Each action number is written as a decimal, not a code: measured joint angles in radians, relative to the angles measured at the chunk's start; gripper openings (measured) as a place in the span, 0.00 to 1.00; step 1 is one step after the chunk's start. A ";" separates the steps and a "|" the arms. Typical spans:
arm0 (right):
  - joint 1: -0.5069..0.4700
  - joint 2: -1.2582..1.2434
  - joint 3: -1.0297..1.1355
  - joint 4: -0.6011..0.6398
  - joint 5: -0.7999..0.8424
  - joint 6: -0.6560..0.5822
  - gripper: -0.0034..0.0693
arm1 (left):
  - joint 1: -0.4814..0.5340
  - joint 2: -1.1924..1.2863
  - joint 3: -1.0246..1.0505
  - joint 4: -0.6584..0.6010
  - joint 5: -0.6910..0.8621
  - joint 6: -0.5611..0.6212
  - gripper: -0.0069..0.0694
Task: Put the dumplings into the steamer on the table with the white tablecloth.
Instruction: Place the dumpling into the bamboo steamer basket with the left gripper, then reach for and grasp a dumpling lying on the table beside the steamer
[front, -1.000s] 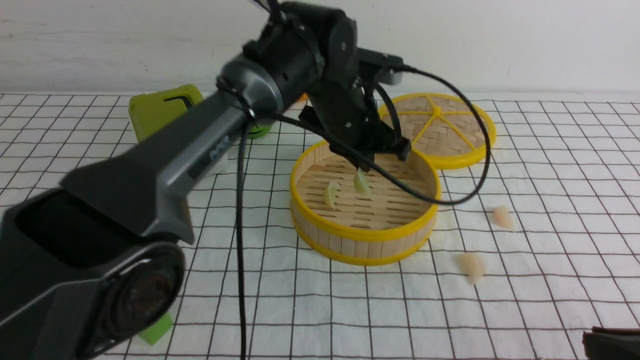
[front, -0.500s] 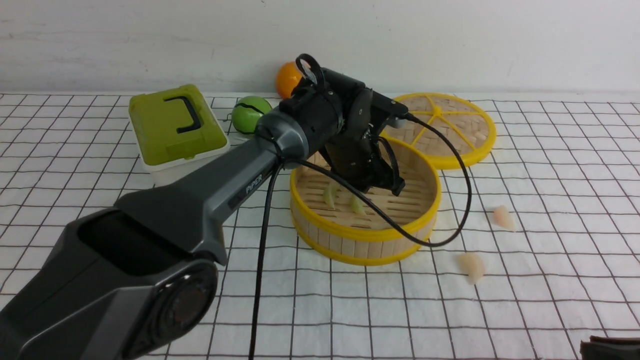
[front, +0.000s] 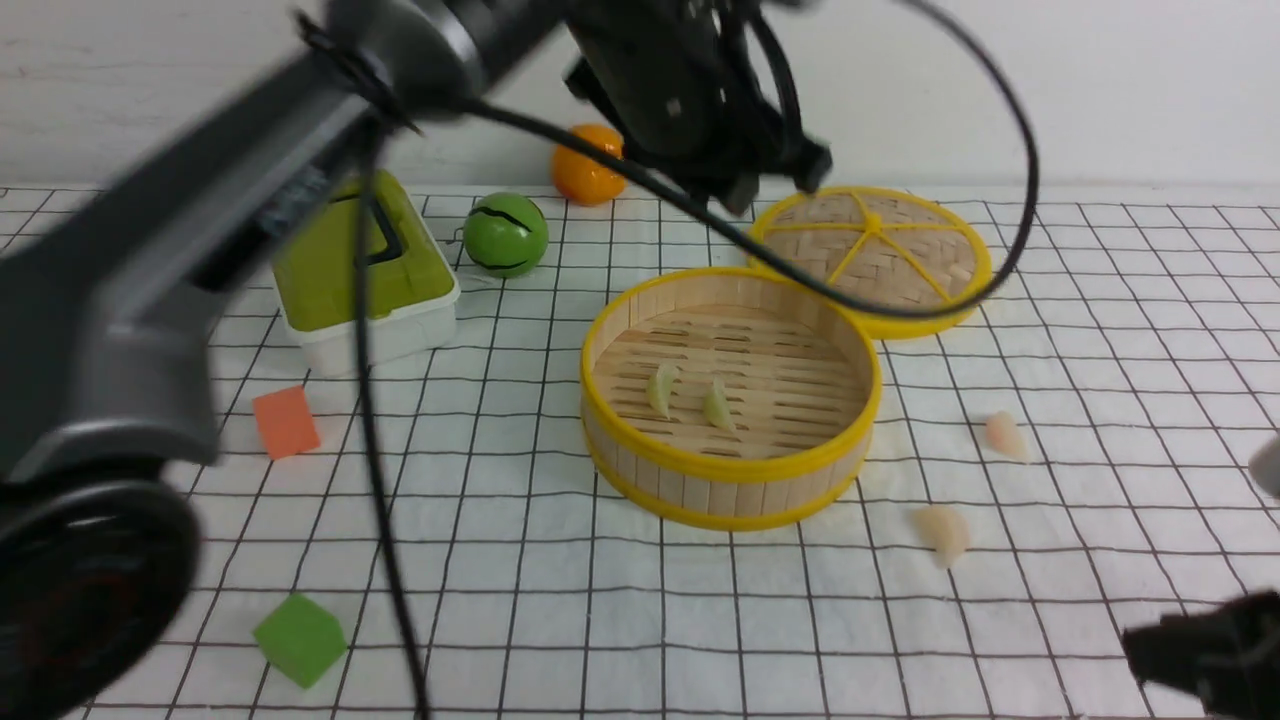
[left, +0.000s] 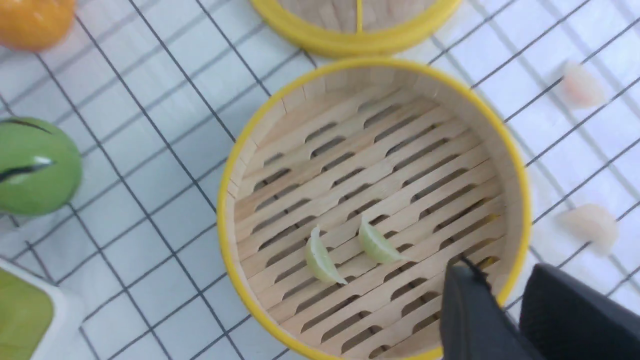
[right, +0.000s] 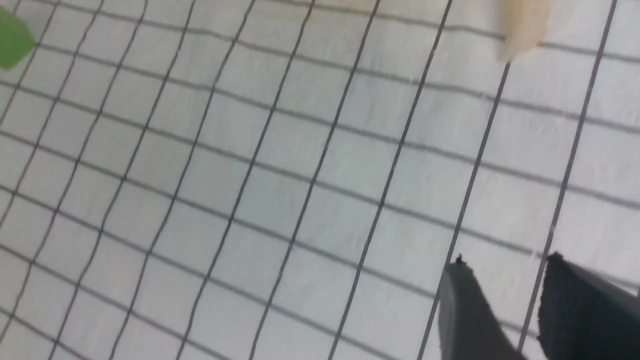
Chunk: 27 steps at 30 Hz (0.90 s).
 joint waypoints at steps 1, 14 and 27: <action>0.000 0.040 -0.024 0.000 -0.005 0.001 0.41 | 0.000 -0.042 0.002 0.005 0.000 -0.017 0.18; 0.075 0.636 -0.412 -0.107 -0.081 0.017 0.49 | 0.000 -0.761 0.714 -0.001 -0.005 -0.148 0.07; 0.174 0.911 -0.499 -0.505 -0.252 0.356 0.40 | 0.000 -1.438 1.787 0.291 -0.242 -0.493 0.07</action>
